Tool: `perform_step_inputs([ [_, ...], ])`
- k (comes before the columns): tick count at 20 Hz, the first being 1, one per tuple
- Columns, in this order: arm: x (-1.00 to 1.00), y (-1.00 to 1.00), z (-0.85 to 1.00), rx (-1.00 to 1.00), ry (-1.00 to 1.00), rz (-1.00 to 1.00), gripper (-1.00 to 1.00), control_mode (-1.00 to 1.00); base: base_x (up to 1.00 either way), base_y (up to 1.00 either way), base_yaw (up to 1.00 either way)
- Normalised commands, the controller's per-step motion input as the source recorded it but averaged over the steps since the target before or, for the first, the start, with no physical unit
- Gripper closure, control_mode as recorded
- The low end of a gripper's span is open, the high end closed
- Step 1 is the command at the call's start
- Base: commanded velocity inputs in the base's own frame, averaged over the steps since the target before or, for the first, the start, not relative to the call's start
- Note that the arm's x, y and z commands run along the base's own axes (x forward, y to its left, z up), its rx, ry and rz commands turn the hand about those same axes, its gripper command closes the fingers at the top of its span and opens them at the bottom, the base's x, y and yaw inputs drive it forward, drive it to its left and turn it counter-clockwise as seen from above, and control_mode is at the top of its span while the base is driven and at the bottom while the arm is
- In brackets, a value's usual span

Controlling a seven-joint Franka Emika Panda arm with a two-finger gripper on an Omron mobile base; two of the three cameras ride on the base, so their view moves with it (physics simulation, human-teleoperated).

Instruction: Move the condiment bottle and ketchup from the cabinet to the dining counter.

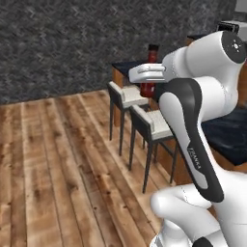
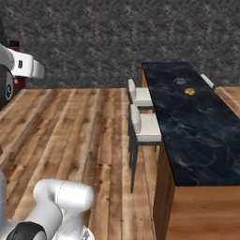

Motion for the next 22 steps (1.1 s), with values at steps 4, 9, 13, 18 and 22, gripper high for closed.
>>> perform_step_inputs([
  [4,0.0,0.0,0.0,0.0,0.0,0.0,1.0,1.0,0.28,-0.43,-0.4],
  [9,0.0,0.0,0.0,0.0,0.0,0.0,1.0,1.0,0.37,-0.34,-0.38],
  [13,0.0,0.0,0.0,0.0,0.0,0.0,1.0,1.0,0.76,0.09,-0.2],
  [18,0.0,0.0,0.0,0.0,0.0,0.0,1.0,1.0,0.83,0.17,-0.12],
  [22,0.0,0.0,0.0,0.0,0.0,0.0,1.0,1.0,0.65,0.05,-0.11],
])
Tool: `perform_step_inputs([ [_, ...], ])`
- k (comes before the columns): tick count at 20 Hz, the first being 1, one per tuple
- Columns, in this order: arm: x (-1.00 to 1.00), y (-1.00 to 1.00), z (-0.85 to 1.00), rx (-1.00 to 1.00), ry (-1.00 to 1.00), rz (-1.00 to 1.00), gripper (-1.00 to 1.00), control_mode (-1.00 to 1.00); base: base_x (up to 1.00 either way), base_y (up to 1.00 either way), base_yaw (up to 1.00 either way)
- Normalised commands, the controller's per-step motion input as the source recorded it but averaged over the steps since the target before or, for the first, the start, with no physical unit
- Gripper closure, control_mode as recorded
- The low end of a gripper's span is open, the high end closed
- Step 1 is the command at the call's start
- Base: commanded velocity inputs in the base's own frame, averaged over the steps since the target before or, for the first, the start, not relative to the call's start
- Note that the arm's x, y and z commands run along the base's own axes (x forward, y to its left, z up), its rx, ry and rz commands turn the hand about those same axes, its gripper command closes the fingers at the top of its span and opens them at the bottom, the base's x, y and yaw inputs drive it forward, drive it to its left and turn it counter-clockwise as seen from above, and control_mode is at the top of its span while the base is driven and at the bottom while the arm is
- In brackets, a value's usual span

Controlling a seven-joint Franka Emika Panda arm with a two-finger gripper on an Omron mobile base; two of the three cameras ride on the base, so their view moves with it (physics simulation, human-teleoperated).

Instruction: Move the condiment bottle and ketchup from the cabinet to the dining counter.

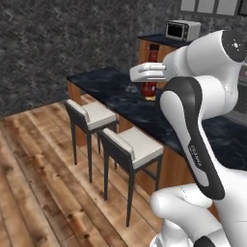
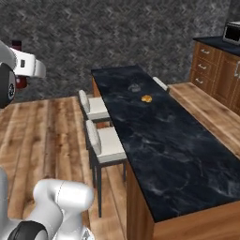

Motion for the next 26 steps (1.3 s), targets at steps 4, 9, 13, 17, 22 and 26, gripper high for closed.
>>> perform_step_inputs([
  [4,0.0,0.0,0.0,0.0,0.0,0.0,1.0,1.0,0.64,0.0,-0.21],
  [9,0.0,0.0,0.0,0.0,0.0,0.0,1.0,1.0,0.6,-0.04,-0.25],
  [13,0.0,0.0,0.0,0.0,0.0,0.0,1.0,1.0,0.64,-0.02,-0.25],
  [17,0.0,0.0,0.0,0.0,0.0,0.0,1.0,1.0,0.56,0.0,-0.19],
  [22,0.0,0.0,0.0,0.0,0.0,0.0,1.0,1.0,0.57,0.0,-0.11],
  [26,0.0,0.0,0.0,0.0,0.0,0.0,1.0,1.0,0.35,0.0,-0.03],
])
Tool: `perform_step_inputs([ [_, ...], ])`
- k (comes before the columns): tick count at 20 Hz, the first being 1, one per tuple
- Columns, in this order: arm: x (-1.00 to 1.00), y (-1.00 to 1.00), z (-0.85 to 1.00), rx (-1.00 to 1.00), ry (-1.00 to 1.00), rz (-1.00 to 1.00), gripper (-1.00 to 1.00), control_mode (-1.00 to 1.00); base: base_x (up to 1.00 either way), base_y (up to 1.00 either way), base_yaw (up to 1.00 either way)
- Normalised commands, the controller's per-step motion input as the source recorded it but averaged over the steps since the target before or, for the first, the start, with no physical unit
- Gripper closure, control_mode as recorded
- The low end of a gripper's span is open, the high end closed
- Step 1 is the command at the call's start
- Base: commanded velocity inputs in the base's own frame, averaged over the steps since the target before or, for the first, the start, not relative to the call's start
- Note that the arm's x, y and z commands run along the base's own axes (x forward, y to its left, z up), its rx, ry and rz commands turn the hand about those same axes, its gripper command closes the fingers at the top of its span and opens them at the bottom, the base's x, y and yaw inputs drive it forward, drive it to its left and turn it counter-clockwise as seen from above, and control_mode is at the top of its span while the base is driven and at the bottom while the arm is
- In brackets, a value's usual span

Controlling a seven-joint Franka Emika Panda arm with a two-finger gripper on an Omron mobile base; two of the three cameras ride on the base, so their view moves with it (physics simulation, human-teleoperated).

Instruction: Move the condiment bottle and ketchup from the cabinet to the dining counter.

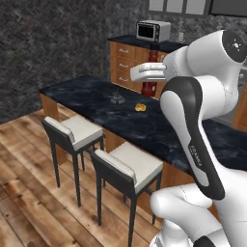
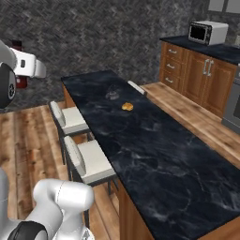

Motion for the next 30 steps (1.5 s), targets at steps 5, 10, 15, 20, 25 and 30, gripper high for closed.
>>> perform_step_inputs([
  [5,0.0,0.0,0.0,0.0,0.0,0.0,1.0,1.0,0.01,0.0,0.0],
  [10,0.0,0.0,0.0,0.0,0.0,0.0,1.0,1.0,0.0,0.0,0.0],
  [15,0.0,-0.05,-0.01,0.0,0.0,0.01,1.0,-1.0,0.01,-0.02,0.0],
  [20,0.03,-0.53,-0.09,0.03,0.0,0.01,1.0,-1.0,0.0,0.0,0.0],
  [25,0.05,-0.62,-0.12,0.05,0.0,0.04,1.0,-1.0,0.0,0.0,0.0],
  [30,0.06,-0.6,-0.27,0.06,-0.04,0.14,1.0,-1.0,0.0,0.0,0.0],
])
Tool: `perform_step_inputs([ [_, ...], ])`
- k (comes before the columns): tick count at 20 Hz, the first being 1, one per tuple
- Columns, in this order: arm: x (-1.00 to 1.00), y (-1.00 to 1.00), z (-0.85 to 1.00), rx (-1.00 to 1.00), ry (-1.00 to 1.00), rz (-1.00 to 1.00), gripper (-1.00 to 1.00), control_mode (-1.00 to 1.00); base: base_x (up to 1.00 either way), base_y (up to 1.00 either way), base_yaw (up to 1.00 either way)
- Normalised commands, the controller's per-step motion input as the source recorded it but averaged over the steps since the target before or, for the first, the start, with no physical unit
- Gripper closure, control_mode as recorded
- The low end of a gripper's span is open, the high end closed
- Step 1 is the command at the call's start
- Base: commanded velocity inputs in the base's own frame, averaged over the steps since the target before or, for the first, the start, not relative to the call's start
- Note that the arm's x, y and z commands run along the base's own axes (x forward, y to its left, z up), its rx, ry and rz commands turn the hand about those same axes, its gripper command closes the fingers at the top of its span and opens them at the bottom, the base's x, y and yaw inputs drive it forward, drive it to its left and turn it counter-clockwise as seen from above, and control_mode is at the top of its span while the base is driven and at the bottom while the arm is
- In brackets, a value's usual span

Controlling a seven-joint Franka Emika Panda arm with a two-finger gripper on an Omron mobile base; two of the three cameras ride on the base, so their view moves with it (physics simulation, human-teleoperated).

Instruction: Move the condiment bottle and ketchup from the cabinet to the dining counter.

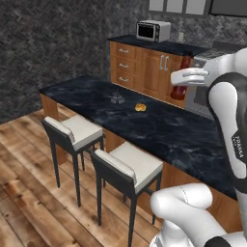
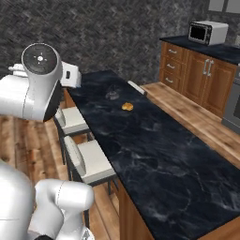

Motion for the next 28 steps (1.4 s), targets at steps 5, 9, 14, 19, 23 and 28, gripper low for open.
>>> perform_step_inputs([
  [5,0.0,-0.59,-0.39,0.09,-0.14,0.23,1.0,-1.0,0.0,0.0,0.0],
  [9,0.0,-0.44,-0.43,0.01,-0.17,0.2,1.0,-1.0,0.0,0.0,0.0],
  [14,0.15,-0.3,-0.22,0.0,-0.06,0.04,1.0,-1.0,0.0,0.0,0.0],
  [19,0.21,-0.18,-0.18,-0.04,0.0,0.0,1.0,-1.0,0.0,0.0,0.0],
  [23,0.18,-0.15,-0.27,-0.07,0.0,0.0,1.0,-1.0,0.0,0.0,0.0],
  [28,0.3,0.03,-0.3,-0.15,0.01,0.0,1.0,-1.0,0.0,0.0,0.0],
])
